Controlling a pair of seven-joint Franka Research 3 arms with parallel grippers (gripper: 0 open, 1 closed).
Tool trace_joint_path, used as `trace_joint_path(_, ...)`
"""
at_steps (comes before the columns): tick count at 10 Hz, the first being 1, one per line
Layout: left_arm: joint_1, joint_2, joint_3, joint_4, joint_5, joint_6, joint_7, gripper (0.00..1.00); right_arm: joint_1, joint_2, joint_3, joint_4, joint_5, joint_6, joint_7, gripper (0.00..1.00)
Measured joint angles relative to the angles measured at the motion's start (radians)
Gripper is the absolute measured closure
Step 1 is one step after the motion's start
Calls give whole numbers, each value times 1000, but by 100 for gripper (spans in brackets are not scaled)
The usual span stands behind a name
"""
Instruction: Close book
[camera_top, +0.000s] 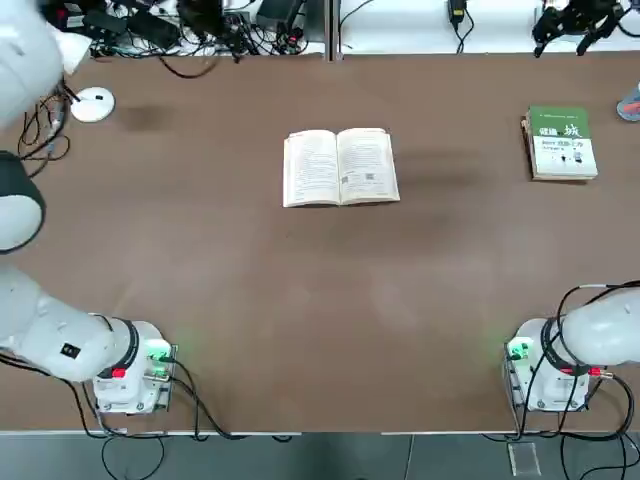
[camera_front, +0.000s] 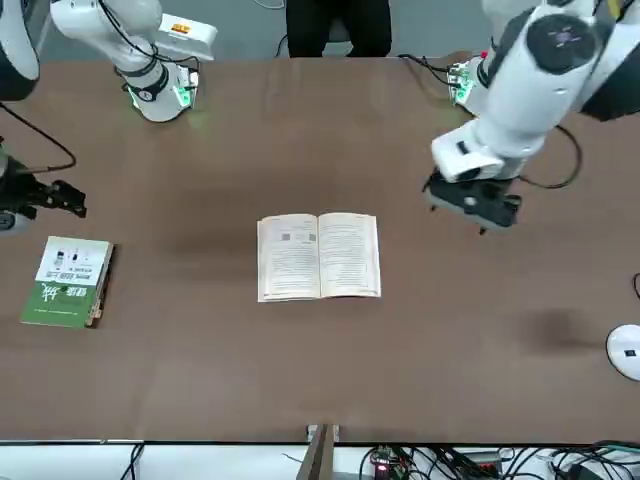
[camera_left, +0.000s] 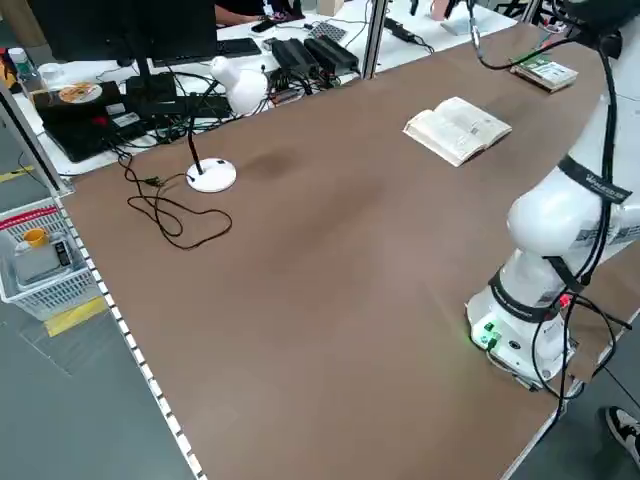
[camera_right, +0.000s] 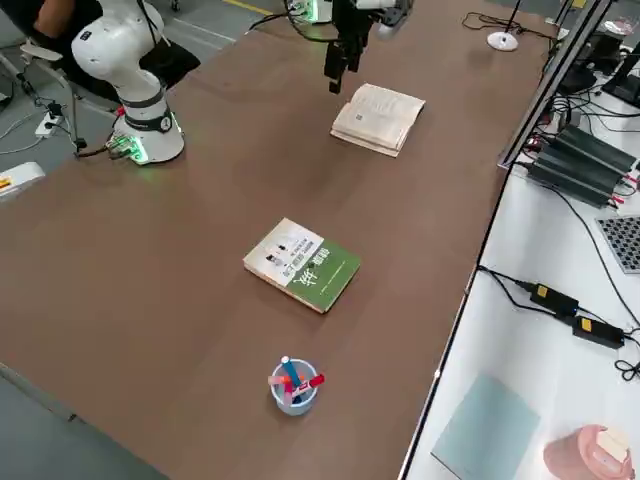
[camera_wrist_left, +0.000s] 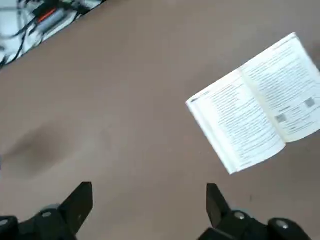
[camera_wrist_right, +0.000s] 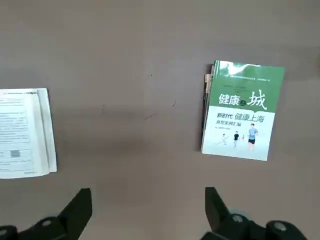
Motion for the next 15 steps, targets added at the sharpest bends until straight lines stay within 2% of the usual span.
trace_joint_path(3, -12, 65, -36, 29, -1, 29, 13, 0, 2, 55, 3, -3, 31, 35, 0, 6)
trace_joint_path(6, -13, 121, -71, 44, -1, 62, 19, 0, 2, 103, 4, -4, 116, 72, 2, 36)
trace_joint_path(7, -13, 141, -82, 46, -1, 79, 20, 0, 2, 119, 4, -4, 153, 86, 4, 51)
trace_joint_path(11, -14, 226, -115, 58, -2, 175, 20, 0, 2, 183, 4, -5, 306, 131, 16, 92)
trace_joint_path(12, -14, 246, -119, 67, -2, 193, 21, 0, 3, 202, 4, -6, 344, 140, 16, 98)
trace_joint_path(15, -21, 303, -124, 94, -2, 244, 36, 0, 8, 264, 5, -7, 479, 165, 17, 98)
